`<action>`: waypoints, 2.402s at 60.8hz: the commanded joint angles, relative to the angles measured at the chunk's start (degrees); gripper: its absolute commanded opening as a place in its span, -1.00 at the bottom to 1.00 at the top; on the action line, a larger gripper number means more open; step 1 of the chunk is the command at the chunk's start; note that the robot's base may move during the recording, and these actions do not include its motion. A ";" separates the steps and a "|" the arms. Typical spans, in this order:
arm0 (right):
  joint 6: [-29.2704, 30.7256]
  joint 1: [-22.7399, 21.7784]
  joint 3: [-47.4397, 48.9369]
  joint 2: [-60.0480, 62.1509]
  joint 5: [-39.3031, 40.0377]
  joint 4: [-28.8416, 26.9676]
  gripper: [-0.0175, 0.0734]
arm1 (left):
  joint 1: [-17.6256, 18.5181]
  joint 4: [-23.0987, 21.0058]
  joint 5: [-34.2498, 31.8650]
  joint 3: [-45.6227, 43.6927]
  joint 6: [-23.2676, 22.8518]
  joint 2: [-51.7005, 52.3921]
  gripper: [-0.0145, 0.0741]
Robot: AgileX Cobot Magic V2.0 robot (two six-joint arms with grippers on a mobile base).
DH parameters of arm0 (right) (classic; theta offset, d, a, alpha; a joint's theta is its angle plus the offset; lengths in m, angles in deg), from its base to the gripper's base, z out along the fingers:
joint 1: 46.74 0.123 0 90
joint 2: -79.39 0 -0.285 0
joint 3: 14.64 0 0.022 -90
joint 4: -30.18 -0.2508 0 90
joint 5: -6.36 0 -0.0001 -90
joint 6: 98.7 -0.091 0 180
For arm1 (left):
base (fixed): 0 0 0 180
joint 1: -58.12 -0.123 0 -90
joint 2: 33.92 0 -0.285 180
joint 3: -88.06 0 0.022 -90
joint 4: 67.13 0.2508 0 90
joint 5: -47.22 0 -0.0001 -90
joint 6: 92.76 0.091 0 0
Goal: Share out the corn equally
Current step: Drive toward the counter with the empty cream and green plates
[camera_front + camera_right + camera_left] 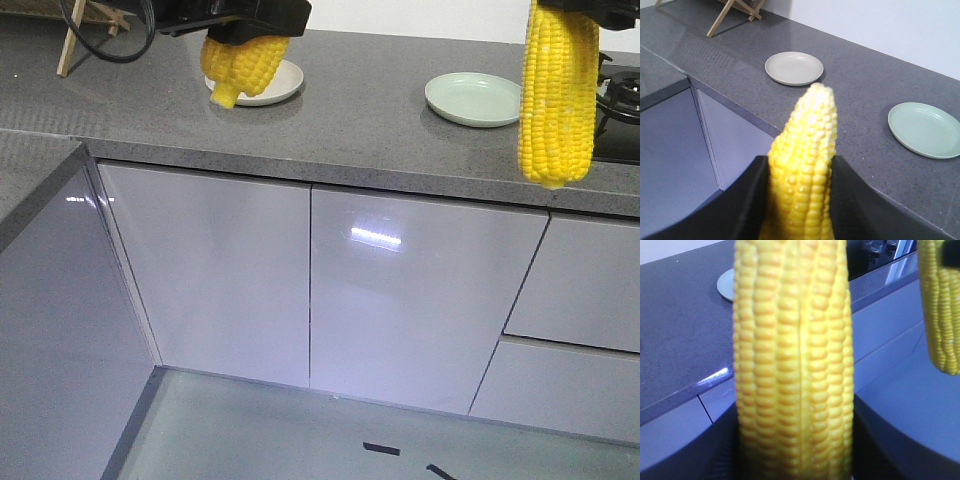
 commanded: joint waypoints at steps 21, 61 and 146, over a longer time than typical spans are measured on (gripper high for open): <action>0.29 -0.15 1.74 1.62 3.83 -1.07 -0.63 | 0.05 -1.16 -3.82 -1.81 -0.54 2.12 -0.69; 0.34 -0.15 1.74 1.62 3.85 -1.07 -0.63 | 0.05 -1.16 -3.82 -1.81 -0.54 2.12 -0.69; 0.34 -0.15 1.74 1.62 3.85 -1.07 -0.63 | 0.05 -1.16 -3.82 -1.81 -0.54 2.12 -0.69</action>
